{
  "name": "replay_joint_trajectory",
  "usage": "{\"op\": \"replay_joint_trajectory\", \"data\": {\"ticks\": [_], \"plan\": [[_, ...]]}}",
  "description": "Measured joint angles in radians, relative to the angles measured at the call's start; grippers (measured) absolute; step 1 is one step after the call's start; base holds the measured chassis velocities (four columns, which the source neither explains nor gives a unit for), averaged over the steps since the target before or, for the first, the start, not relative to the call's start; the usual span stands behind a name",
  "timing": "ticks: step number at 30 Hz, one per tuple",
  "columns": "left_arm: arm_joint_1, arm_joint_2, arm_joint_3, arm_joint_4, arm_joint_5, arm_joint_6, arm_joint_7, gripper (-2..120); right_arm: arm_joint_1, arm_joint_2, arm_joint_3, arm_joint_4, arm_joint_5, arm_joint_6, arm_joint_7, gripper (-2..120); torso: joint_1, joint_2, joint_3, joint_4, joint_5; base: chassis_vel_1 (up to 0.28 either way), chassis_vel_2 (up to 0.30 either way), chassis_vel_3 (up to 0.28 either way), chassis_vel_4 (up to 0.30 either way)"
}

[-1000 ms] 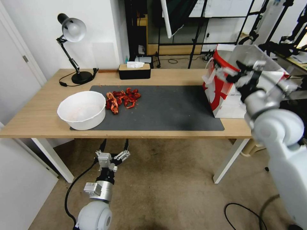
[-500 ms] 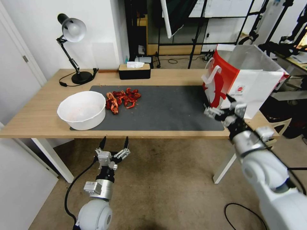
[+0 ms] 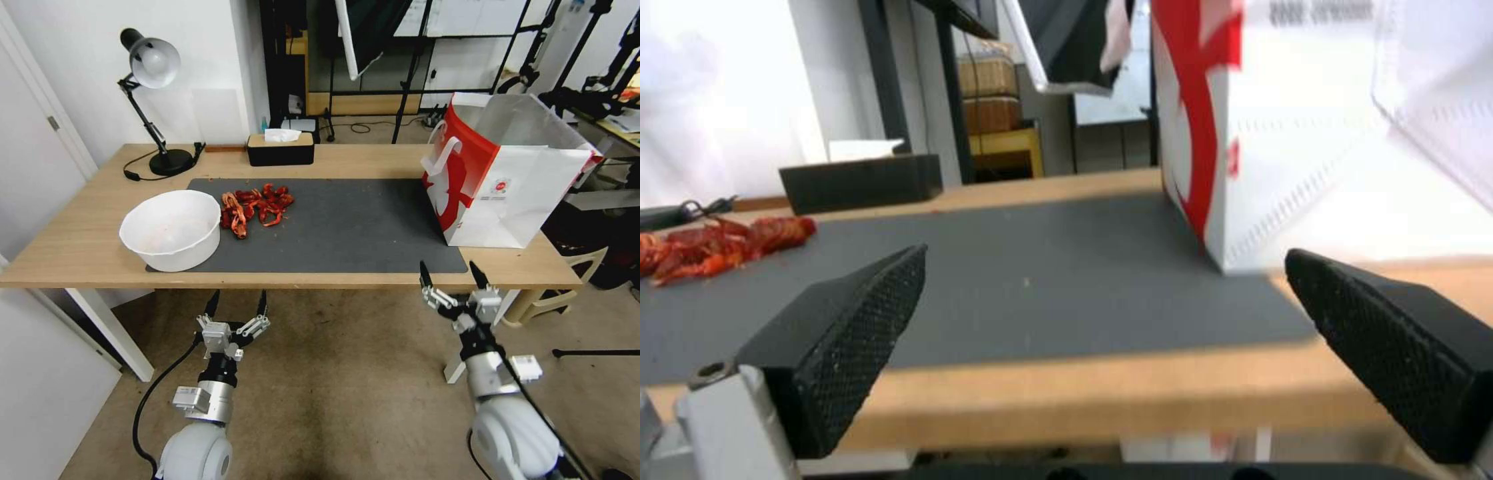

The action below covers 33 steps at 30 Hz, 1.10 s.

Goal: Close the takeout container lid, then place the container into the takeout bag.

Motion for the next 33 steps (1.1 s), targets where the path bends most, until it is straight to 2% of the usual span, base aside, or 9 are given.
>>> {"op": "replay_joint_trajectory", "data": {"ticks": [7,33], "plan": [[0.010,0.001,-0.003,0.002,0.000,-0.011,0.002,100,-0.034,0.030,-0.016,-0.036,0.028,0.015,-0.018,100,0.000,0.000,0.000,0.0000,0.0000,0.000,0.000,0.000,0.000],[0.013,0.003,-0.005,-0.001,-0.001,-0.013,0.004,100,-0.029,0.029,-0.017,-0.040,0.039,0.012,-0.026,100,0.000,0.000,0.000,0.0000,0.0001,0.000,0.000,0.000,0.000]]}}
